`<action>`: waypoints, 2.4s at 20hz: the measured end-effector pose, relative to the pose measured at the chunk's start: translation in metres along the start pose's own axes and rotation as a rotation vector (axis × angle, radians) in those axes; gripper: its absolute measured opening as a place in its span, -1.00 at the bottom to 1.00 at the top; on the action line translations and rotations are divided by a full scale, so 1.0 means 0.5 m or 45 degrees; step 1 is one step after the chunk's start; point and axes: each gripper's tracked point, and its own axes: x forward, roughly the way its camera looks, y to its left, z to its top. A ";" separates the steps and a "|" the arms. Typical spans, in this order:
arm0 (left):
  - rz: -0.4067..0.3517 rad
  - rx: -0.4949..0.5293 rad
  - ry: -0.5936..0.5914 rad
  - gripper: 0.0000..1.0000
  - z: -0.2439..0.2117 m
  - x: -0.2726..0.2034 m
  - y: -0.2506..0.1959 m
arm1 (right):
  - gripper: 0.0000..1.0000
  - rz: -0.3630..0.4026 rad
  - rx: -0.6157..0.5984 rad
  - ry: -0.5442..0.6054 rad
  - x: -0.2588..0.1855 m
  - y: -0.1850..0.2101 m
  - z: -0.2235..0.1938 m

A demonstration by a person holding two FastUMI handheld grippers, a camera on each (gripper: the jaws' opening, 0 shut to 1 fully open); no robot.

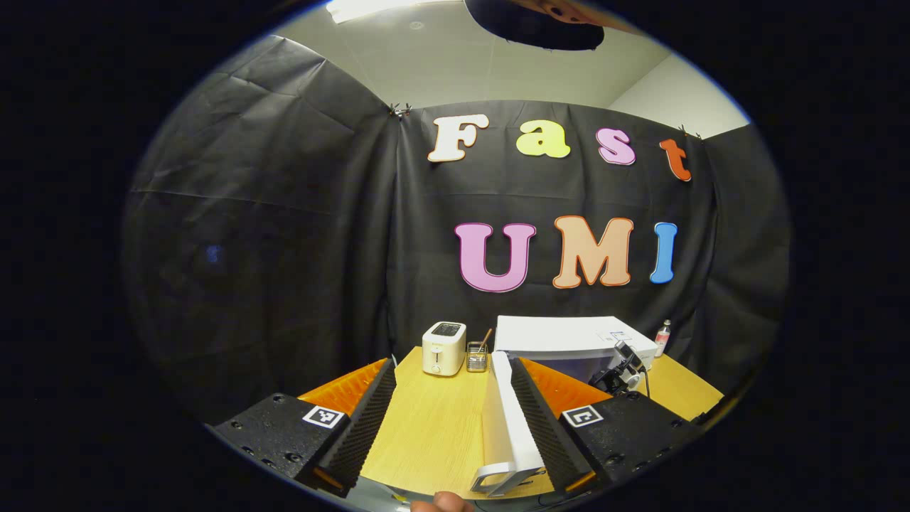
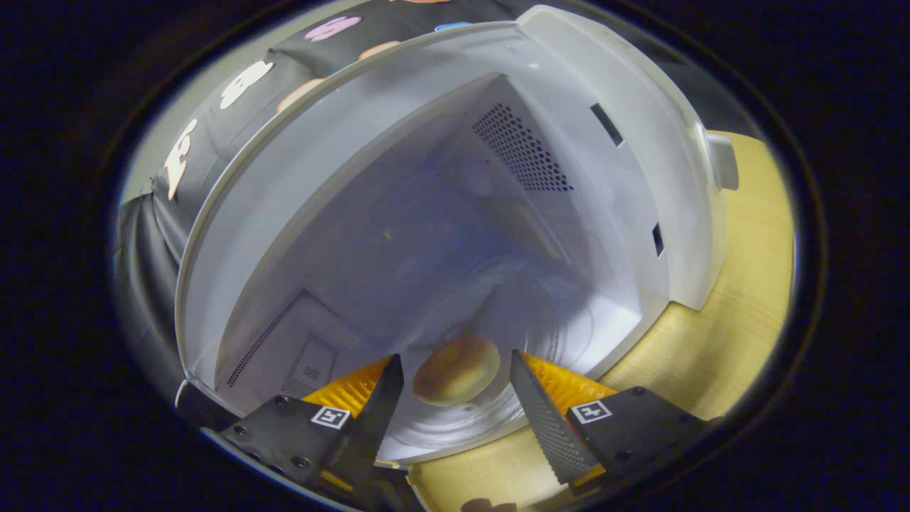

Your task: Open the microwave oven with the left hand, put the food in, and close the microwave oven.

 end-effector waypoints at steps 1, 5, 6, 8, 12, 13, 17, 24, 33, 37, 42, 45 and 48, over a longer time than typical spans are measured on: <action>-0.001 -0.003 -0.003 0.87 0.003 0.001 -0.005 | 0.92 0.012 -0.012 0.005 -0.003 0.005 0.000; -0.007 0.010 0.001 0.92 -0.002 -0.002 -0.017 | 0.80 0.081 -0.155 -0.016 -0.065 0.021 0.025; -0.001 0.012 0.004 0.92 -0.005 -0.005 -0.016 | 0.80 0.114 -0.212 0.005 -0.093 0.025 0.025; 0.007 0.015 0.014 0.87 -0.013 -0.006 -0.020 | 0.82 0.173 -0.316 0.047 -0.170 0.019 0.036; 0.025 0.032 0.041 0.91 -0.028 -0.009 -0.017 | 0.80 0.298 -0.470 0.049 -0.338 0.011 0.132; 0.015 0.015 0.045 0.92 -0.027 -0.006 -0.022 | 0.82 0.323 -0.491 0.043 -0.372 0.014 0.170; -0.071 -0.032 0.080 0.92 -0.041 0.010 -0.056 | 0.99 0.351 -0.662 -0.128 -0.500 0.005 0.377; -0.016 -0.229 0.266 0.92 -0.153 0.041 -0.015 | 0.80 0.307 -0.682 -0.345 -0.699 -0.075 0.636; 0.221 -0.497 0.770 -0.99 -0.462 -0.007 0.034 | 0.82 0.270 -0.837 -0.469 -0.802 -0.127 0.753; 0.192 -0.501 0.809 -0.99 -0.486 0.003 -0.030 | 0.82 0.278 -0.809 -0.467 -0.792 -0.144 0.778; 0.085 -0.438 0.776 -0.99 -0.457 0.031 -0.140 | 0.82 0.282 -0.840 -0.504 -0.804 -0.153 0.826; 0.016 -0.450 0.777 -0.99 -0.456 0.045 -0.211 | 0.82 0.269 -0.853 -0.516 -0.803 -0.166 0.850; -0.039 -0.430 0.774 -0.99 -0.454 0.081 -0.278 | 0.82 0.242 -0.866 -0.521 -0.798 -0.191 0.880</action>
